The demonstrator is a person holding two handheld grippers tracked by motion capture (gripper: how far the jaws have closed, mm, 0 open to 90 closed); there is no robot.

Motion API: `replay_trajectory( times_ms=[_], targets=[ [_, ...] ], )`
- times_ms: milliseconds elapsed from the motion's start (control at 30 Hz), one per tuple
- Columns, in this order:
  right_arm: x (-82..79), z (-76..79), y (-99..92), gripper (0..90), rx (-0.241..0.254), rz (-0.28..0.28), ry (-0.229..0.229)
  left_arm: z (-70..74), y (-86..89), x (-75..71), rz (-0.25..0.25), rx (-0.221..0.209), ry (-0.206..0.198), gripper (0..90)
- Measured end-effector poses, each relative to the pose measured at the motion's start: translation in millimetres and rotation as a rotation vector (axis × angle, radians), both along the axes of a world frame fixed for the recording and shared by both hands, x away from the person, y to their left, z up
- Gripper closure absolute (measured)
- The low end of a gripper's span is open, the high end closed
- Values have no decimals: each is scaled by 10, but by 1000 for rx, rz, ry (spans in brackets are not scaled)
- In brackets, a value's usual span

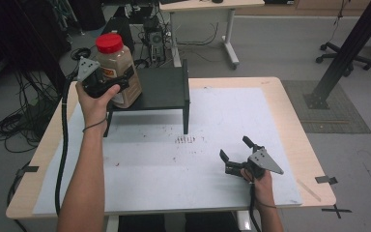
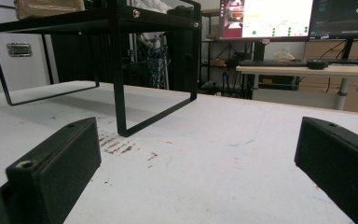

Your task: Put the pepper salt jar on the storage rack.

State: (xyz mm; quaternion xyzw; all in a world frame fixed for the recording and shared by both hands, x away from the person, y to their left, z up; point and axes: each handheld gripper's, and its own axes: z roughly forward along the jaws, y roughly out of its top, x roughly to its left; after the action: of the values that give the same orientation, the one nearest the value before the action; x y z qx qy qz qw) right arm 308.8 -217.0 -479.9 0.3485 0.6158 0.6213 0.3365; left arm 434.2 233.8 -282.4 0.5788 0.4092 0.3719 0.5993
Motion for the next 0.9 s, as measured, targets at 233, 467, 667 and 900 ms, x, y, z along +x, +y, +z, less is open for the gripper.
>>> replay_trajectory(
  times_ms=[233, 467, 667, 900],
  targets=[
    [1, 0, 0, 0, 0, 0, 0, 11, 21, 1, -6, -12, 2, 44],
    [0, 0, 0, 0, -1, 0, -1, 17, 50, 0, -12, -17, 2, 2],
    [0, 0, 0, 0, -1, 0, -1, 25, 54, -14, -19, -19, 2, 2],
    [0, -1, 1, 0, -1, -1, -2, 48, 64, -78, -19, -21, -4, 2]
  ],
)
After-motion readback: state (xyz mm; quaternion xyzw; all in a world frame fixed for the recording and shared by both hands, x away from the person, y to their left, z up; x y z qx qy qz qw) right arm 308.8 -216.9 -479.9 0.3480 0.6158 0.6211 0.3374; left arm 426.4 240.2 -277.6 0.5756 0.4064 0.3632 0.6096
